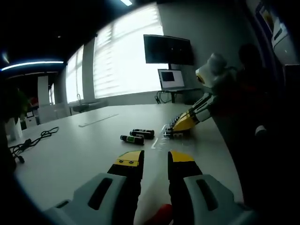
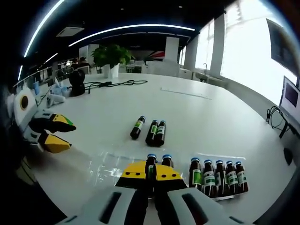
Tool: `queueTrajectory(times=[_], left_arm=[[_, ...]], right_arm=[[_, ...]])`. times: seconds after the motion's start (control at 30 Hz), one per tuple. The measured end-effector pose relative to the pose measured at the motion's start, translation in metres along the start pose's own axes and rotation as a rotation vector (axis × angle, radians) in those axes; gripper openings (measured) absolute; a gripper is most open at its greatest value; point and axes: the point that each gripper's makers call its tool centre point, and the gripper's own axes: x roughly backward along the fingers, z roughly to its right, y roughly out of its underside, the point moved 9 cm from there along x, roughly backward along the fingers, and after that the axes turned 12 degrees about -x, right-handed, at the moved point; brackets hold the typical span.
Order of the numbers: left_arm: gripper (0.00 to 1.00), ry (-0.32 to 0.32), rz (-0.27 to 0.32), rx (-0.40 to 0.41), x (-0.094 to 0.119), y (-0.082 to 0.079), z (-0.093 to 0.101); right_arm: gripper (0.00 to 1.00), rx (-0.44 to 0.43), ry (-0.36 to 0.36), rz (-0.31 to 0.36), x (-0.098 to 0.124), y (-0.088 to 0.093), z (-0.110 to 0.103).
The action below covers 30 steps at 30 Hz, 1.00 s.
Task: Grip medicine bottles put into box
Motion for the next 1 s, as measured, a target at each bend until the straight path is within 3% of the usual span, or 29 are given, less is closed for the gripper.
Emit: queueTrajectory(times=[0.3,0.87,1.0], left_arm=[[0.14,0.004,0.005,-0.002,0.0,-0.001,0.001],[0.14,0.005,0.01,0.001,0.0,-0.001,0.001],[0.14,0.005,0.011,0.002,0.001,-0.001,0.001]], right_arm=[[0.0,0.02,-0.006,-0.061,0.017,0.009,0.004],[0.0,0.038,0.021,-0.131,0.005,0.015,0.004],[0.0,0.002,0.008,-0.121,0.002,0.017,0.009]])
